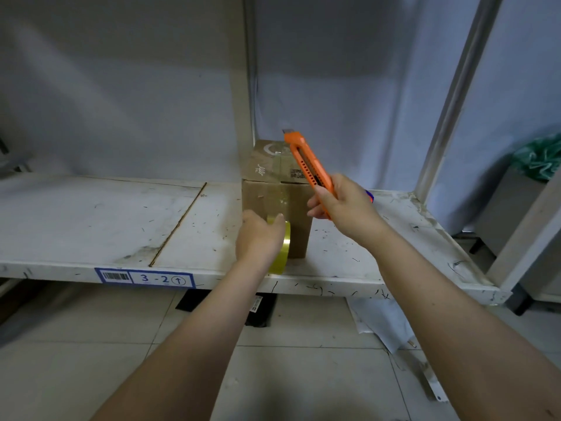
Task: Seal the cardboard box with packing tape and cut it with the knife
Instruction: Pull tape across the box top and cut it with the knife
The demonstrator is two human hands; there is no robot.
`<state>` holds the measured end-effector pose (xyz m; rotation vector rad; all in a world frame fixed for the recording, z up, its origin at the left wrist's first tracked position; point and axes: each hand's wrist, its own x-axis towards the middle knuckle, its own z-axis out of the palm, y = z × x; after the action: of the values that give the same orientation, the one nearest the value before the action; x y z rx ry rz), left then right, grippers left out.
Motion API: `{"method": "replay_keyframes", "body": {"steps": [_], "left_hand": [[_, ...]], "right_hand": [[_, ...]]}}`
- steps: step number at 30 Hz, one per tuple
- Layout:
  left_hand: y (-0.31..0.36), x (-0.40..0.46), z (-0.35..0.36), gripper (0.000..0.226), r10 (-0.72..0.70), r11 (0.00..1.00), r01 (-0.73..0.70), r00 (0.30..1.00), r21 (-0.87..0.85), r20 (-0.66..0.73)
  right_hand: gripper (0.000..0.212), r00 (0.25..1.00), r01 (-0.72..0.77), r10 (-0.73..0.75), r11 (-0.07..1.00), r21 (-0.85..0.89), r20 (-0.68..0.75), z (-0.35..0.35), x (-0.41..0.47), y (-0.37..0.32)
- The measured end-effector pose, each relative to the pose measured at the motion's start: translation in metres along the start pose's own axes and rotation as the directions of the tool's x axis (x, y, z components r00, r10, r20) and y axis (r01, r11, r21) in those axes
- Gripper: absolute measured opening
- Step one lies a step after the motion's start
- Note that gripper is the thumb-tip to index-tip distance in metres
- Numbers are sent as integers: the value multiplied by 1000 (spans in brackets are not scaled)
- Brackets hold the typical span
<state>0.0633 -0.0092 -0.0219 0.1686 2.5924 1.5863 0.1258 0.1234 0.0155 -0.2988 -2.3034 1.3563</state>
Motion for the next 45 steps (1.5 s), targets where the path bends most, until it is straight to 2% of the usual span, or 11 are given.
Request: {"method": "replay_keyframes", "body": {"steps": [5,8,11,13,21,25,28,32,34,37,45], "left_hand": [[1,4,0,33,-75,960,113,985,-257,153],[3,7,-3,42,-96,922,174,969,-347,229],[4,10,-8,40,-118,912,219,950,-346,288],[5,13,-12,27,-147,907,264,928,-329,342],[16,21,-20,15,-314,865,464,798,-192,513],[12,24,-13,20,-311,838,483,804,-253,508],[9,24,-9,27,-263,831,453,831,-322,491],[9,28,-8,33,-234,841,401,875,-364,424],[10,27,-7,32,-229,845,392,880,-363,417],[13,24,-5,31,-229,856,380,886,-351,402],[14,25,-7,38,-254,866,381,892,-323,373]], "right_hand": [[32,979,120,-174,912,-392,-104,6,10,-4],[34,965,204,-261,800,-564,-22,7,18,0],[24,975,205,-216,811,-548,46,10,21,3],[28,980,181,-197,816,-549,31,10,23,3],[41,980,185,-184,742,-644,70,16,31,-7],[33,981,190,-160,749,-635,105,14,33,-7],[24,983,184,-137,807,-561,124,5,33,-3],[20,964,238,-265,799,-552,32,-14,23,11],[20,950,298,-293,739,-603,111,-21,16,13],[25,921,382,-295,560,-735,253,-25,10,19],[30,889,402,-361,319,-858,282,-26,8,28]]}}
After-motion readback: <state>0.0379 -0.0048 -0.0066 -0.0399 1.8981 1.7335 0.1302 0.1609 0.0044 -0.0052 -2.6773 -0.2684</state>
